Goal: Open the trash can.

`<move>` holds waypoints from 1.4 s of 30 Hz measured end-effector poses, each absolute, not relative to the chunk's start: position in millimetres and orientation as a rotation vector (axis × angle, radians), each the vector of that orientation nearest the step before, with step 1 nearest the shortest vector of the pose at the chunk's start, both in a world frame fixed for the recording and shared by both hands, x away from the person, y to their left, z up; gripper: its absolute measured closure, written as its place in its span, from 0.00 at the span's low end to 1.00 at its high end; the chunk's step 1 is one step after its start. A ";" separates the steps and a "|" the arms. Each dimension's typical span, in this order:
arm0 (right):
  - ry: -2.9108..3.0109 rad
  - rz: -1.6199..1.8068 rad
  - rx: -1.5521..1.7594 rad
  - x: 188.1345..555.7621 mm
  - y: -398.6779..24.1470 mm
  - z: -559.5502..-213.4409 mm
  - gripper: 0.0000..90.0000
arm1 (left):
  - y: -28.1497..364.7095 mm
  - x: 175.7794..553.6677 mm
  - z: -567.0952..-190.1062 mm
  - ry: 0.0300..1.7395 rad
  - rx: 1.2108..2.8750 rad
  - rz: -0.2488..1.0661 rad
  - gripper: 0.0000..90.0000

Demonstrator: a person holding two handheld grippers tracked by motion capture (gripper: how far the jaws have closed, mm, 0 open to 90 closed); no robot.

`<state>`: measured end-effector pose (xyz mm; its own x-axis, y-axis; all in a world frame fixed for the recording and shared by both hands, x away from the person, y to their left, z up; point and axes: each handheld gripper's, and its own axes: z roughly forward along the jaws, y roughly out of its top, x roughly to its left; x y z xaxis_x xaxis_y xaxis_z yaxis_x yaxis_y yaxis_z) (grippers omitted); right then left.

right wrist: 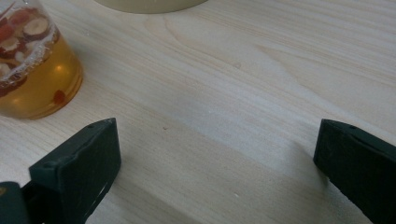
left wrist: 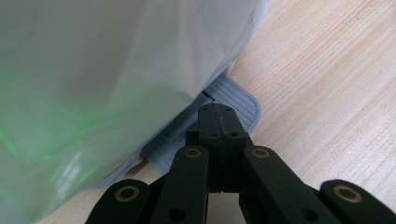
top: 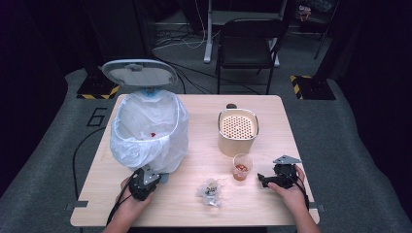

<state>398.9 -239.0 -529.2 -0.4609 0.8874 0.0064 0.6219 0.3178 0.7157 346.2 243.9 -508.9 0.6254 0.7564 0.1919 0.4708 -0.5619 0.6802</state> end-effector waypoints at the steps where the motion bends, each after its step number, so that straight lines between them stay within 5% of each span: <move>1: 2.199 0.933 1.341 398.9 -238.9 -529.2 0.00 | 244.1 346.3 -508.7 0.954 2.263 0.636 1.00; 4: 2.192 0.935 1.342 398.0 -238.7 -529.0 0.04 | 244.1 346.4 -508.4 0.951 2.266 0.635 1.00; 6: 2.184 0.951 1.339 396.1 -240.5 -525.1 0.24 | 243.7 346.2 -508.8 0.954 2.262 0.641 1.00; 10: 2.200 0.955 1.351 394.3 -243.8 -520.8 0.35 | 242.7 345.6 -509.1 0.963 2.256 0.634 1.00; 21: 2.222 0.975 1.274 373.6 -239.8 -491.6 0.36 | 243.5 346.3 -508.9 0.955 2.259 0.640 1.00; 30: 2.298 0.972 1.145 356.9 -228.6 -471.7 0.51 | 242.4 345.5 -508.5 0.963 2.267 0.625 1.00; 42: 2.327 1.075 1.110 334.2 -219.9 -457.7 0.50 | 240.9 345.9 -508.6 0.960 2.271 0.635 1.00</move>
<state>334.2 -219.9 -457.7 -0.6338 0.7734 0.0128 0.5109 0.4062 0.7576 345.9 240.9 -508.6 0.6265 0.7547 0.1949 0.4751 -0.5679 0.6721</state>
